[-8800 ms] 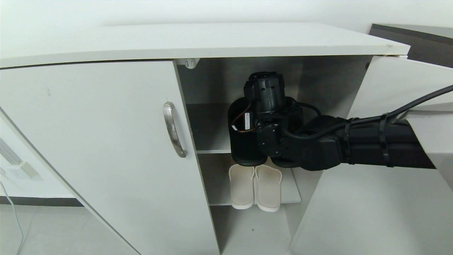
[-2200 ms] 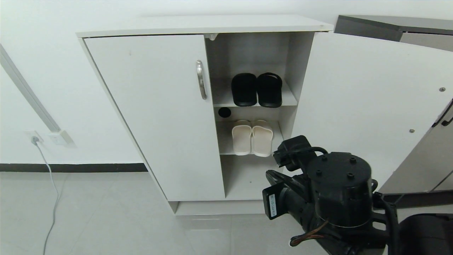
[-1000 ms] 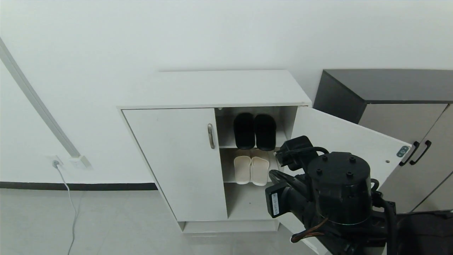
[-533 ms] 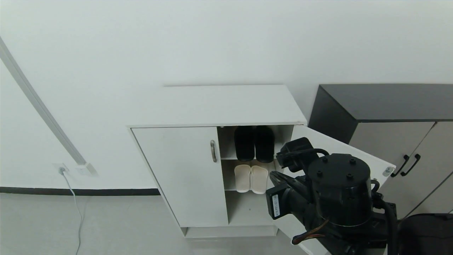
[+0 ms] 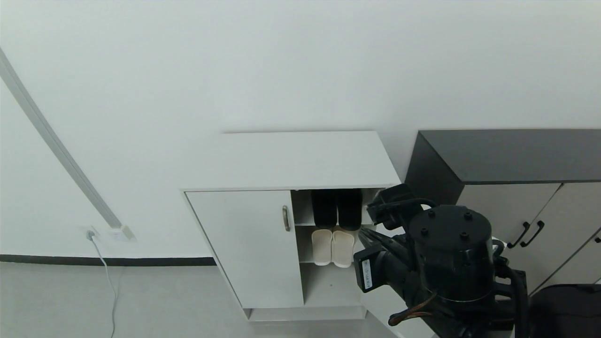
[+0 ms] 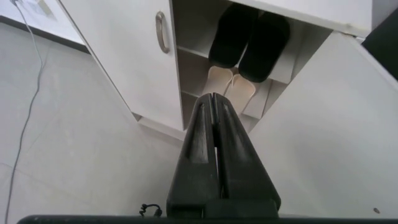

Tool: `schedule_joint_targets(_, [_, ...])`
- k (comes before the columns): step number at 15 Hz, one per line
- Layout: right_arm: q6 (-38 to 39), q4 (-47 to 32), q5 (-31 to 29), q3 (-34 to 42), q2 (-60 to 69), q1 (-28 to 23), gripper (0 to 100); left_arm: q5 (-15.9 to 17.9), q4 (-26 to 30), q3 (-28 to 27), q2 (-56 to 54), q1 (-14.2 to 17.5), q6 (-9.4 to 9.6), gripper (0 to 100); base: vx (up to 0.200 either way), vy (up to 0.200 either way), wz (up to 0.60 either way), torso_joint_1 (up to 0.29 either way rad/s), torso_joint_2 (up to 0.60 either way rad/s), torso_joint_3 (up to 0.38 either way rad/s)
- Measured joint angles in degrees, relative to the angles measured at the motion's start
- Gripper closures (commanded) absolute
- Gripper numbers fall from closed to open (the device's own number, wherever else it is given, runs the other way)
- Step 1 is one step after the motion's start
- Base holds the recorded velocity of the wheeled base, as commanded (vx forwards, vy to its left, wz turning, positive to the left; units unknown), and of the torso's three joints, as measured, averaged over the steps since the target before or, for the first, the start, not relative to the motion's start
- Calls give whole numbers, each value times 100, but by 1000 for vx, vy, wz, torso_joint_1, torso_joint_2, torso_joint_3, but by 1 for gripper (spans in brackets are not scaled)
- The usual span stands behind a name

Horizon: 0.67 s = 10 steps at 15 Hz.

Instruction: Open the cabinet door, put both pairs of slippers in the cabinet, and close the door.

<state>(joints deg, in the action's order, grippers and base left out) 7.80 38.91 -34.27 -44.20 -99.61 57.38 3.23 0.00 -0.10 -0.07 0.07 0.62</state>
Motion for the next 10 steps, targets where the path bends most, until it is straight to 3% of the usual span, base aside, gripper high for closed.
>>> schedule_joint_targets(6, [-9,0,4,18,-2,-33,100,-1,0,0,0,0,0,100,0,0,0,177,-377,-201])
schedule_joint_targets(10, [-9,0,15,18,-6,-151,100,0,0,0,0,0,0,100,0,0,0,26,-65,-27])
